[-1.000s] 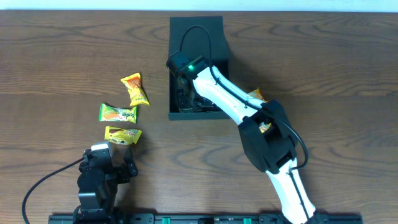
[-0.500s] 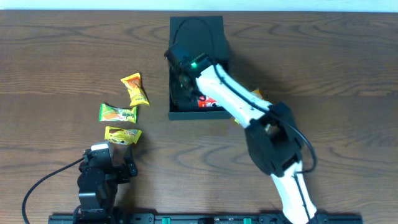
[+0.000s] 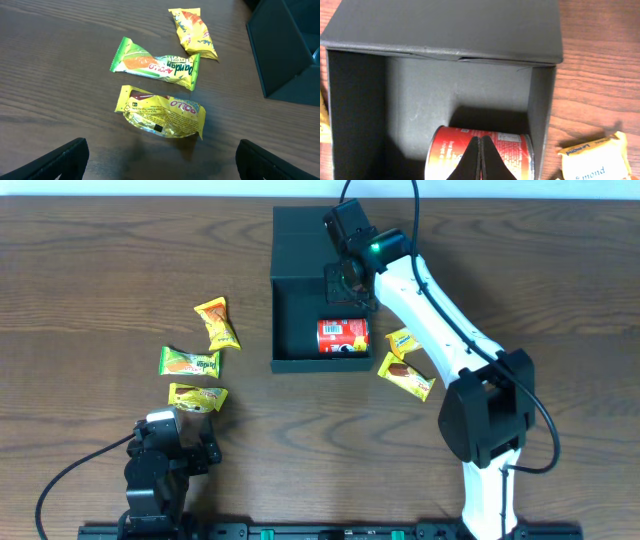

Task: Pack container
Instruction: 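Withdraw the right gripper from the box toward the snacks, then grasp the yellow Julie's Lemond packet with the right gripper, then carry the Lemond packet into the box and release it beside the can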

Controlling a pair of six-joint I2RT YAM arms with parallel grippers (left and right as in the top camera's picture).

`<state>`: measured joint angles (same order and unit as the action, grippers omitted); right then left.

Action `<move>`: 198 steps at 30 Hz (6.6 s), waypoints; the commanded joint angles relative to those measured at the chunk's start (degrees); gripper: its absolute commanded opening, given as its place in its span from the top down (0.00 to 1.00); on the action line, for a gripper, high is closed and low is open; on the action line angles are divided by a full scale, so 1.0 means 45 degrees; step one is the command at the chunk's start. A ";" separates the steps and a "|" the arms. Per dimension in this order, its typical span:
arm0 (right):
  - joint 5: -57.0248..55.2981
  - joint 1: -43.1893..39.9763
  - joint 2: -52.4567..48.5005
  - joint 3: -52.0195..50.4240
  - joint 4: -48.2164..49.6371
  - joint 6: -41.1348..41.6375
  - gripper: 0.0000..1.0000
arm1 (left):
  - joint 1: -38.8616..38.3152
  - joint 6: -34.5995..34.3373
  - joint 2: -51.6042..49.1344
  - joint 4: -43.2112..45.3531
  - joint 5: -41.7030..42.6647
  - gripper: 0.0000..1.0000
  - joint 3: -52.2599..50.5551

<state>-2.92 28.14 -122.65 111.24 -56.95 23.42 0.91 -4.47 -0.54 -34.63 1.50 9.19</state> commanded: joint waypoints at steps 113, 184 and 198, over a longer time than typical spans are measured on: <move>0.1073 -0.3589 0.1574 -0.6766 0.2560 -0.7995 0.01 | -0.0044 0.0049 0.0063 -0.0049 -0.0097 0.05 -0.0078; 0.2982 -0.0884 0.0957 0.2055 -0.1462 -0.8563 0.61 | -0.0044 0.0049 0.0063 -0.0049 -0.0097 0.05 -0.0078; 0.2263 0.1729 -0.0350 0.1763 -0.2322 -1.0622 0.61 | -0.0044 0.0049 0.0063 -0.0049 -0.0097 0.05 -0.0078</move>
<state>8.16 34.98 -121.99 119.83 -66.63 -21.08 0.91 -4.47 -0.54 -34.63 1.50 9.19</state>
